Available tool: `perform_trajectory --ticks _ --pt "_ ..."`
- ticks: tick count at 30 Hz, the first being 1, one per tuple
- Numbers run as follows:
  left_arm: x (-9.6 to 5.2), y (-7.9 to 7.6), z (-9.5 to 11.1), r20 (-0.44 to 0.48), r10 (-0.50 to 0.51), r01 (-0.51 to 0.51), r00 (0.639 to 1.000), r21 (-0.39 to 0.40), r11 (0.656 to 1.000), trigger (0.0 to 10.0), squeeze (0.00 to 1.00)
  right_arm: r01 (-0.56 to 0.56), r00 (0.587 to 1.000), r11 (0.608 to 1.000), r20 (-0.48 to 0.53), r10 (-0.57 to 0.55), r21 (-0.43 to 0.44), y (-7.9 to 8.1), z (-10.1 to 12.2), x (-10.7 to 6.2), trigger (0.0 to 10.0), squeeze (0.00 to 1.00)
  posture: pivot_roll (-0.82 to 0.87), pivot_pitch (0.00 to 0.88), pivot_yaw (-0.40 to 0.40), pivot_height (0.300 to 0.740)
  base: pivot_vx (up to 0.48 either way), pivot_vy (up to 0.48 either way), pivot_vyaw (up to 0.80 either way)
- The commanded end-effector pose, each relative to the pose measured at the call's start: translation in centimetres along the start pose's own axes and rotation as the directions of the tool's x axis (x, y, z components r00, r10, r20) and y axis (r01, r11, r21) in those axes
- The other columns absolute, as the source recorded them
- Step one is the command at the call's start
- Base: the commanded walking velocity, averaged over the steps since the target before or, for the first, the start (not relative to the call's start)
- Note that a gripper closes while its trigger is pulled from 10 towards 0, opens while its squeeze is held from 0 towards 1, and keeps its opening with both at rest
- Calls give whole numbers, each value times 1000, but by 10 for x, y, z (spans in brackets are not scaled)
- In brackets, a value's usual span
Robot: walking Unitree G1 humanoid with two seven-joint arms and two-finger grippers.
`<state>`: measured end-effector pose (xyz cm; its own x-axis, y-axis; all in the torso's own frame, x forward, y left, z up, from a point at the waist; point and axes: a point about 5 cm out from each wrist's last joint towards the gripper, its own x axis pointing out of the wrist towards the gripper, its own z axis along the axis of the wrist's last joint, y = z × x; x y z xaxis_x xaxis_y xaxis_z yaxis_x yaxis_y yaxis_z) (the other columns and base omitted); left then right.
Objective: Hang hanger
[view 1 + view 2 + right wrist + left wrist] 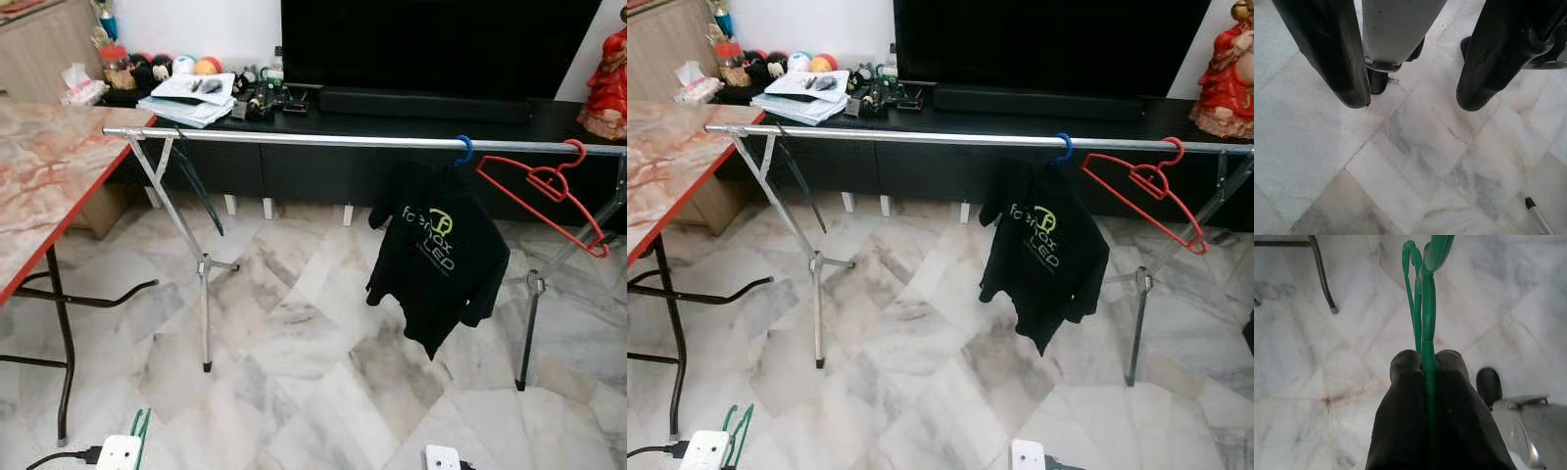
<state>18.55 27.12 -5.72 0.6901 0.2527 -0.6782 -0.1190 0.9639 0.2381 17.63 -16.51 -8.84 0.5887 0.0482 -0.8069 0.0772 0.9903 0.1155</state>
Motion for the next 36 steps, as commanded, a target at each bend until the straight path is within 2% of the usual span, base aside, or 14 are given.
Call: perform_trajectory --ticks 1,5,7,10,11,14,18,20,25,29,31,33,34,36 --pt "0 2 1 8 6 -6 1000 -5 1000 10000 0 29 1000 999 -9 -28 25 -5 -7 -2 10000 0 29 88 50 740 0 0 0" --pt "1 -6 7 44 -33 33 998 -4 999 10000 0 80 995 994 60 -84 73 -18 0 -4 10000 0 31 89 44 740 0 0 0" --pt "1 -9 10 86 -55 55 995 2 998 10000 0 73 978 993 186 -89 92 -21 18 -5 10000 0 25 90 38 740 0 0 0" --pt "0 -9 11 105 -58 58 993 -2 998 10000 0 64 966 995 247 -82 81 -22 27 -6 10000 0 18 91 33 740 0 0 0" --pt "-2 -11 14 162 -72 74 984 -8 997 10000 0 63 943 994 321 -88 86 -25 35 -9 10000 0 20 90 21 740 0 0 0" --pt "-9 -9 18 272 -74 83 960 -22 996 10000 0 61 893 993 439 -100 101 -32 47 -16 10000 0 20 89 14 740 0 0 0" --pt "-17 -5 18 341 -53 69 939 -35 997 10000 0 55 861 995 500 -91 85 -36 52 -21 10000 0 15 86 4 740 0 0 0" --pt "-32 -4 17 428 -61 83 902 -33 996 10000 0 78 819 992 561 -119 97 -42 53 -31 10000 0 28 82 -7 740 0 0 0" --pt "-47 0 15 474 -56 83 879 -37 996 10000 0 127 794 981 578 -188 144 -52 45 -41 10000 0 35 81 -11 740 0 0 0" --pt "-50 3 14 476 -62 86 877 -30 996 10000 0 149 787 972 573 -228 183 -57 38 -45 10000 0 38 80 -8 740 0 0 0" --pt "-39 0 10 419 -92 108 903 -16 994 10000 0 157 821 972 524 -227 175 -59 30 -40 10000 0 24 73 -6 740 0 0 0" --pt "-35 -3 9 381 -111 123 918 -6 992 10000 0 161 842 970 487 -231 182 -60 26 -37 10000 0 14 70 -6 740 0 0 0" --pt "-28 -9 6 328 -142 146 934 12 989 10000 0 176 876 962 413 -249 208 -62 19 -32 10000 0 8 66 -4 740 0 0 0" --pt "-26 -11 5 309 -152 155 939 15 988 10000 0 182 888 959 383 -255 215 -63 17 -30 10000 0 8 66 -4 740 0 0 0"
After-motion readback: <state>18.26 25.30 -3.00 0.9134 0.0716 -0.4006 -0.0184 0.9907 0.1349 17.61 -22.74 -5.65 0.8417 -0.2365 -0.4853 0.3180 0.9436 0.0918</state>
